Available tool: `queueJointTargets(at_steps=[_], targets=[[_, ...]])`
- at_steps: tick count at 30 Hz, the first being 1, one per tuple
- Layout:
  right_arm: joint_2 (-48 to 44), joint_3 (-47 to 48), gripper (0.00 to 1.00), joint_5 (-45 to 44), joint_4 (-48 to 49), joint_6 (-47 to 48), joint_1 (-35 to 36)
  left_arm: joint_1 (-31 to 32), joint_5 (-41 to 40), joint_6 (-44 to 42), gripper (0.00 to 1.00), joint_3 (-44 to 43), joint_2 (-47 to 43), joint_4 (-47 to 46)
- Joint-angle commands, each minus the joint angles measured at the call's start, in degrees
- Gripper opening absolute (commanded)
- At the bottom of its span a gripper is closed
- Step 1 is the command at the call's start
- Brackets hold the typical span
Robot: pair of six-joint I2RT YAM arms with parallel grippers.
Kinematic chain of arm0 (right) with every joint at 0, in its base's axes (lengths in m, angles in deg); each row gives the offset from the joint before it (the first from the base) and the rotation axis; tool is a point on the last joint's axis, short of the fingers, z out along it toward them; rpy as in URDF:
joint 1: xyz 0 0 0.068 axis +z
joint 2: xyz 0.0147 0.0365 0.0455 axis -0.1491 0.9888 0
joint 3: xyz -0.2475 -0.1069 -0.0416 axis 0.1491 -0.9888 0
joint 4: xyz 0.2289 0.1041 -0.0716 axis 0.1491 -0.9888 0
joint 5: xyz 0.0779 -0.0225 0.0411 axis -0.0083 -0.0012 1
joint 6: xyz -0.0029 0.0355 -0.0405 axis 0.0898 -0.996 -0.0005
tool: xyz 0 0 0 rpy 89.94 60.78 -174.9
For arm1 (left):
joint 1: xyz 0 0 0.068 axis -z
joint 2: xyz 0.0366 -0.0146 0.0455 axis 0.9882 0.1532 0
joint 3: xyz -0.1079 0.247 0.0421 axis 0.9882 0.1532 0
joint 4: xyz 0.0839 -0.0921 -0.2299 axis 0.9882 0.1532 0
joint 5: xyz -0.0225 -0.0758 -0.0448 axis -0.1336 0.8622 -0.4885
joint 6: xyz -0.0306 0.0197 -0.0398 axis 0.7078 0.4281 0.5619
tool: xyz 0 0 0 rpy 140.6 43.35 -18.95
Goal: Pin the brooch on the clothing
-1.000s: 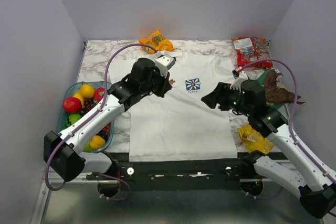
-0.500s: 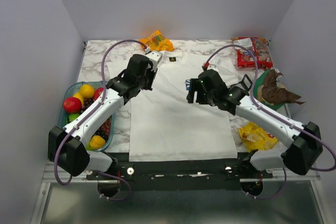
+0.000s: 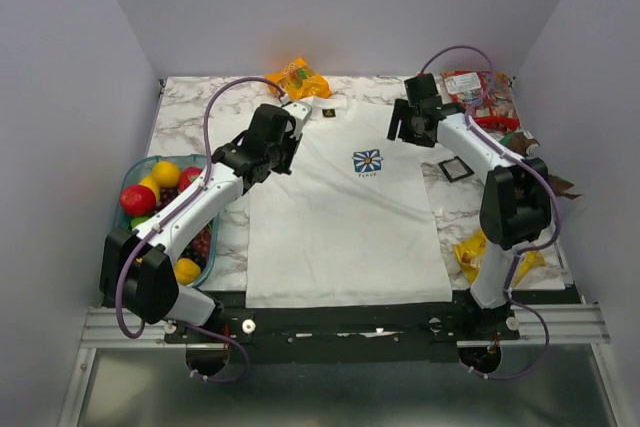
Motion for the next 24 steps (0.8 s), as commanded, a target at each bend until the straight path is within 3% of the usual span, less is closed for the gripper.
queueJointTargets(at_steps=[1,11,16,24], targets=[[7.57,8.57,0.78,-3.47,-6.48,5.17,-3.42,-0.12,0.75,-0.66,0.0,-1.93,1.49,1.03],[16.02,10.97,0.77,-4.53,-8.68,6.58,-8.0,-0.12,2.25,-0.22,0.0,-2.28,1.67,1.21],[15.67,9.56,0.65,-3.91,-8.59,5.96,-8.0,-0.12,2.77,-0.05,0.0,-2.37,1.67,1.3],[15.32,8.33,0.61,-1.63,-9.91,3.42,-8.0,-0.12,3.13,0.04,0.0,-2.37,1.14,1.38]])
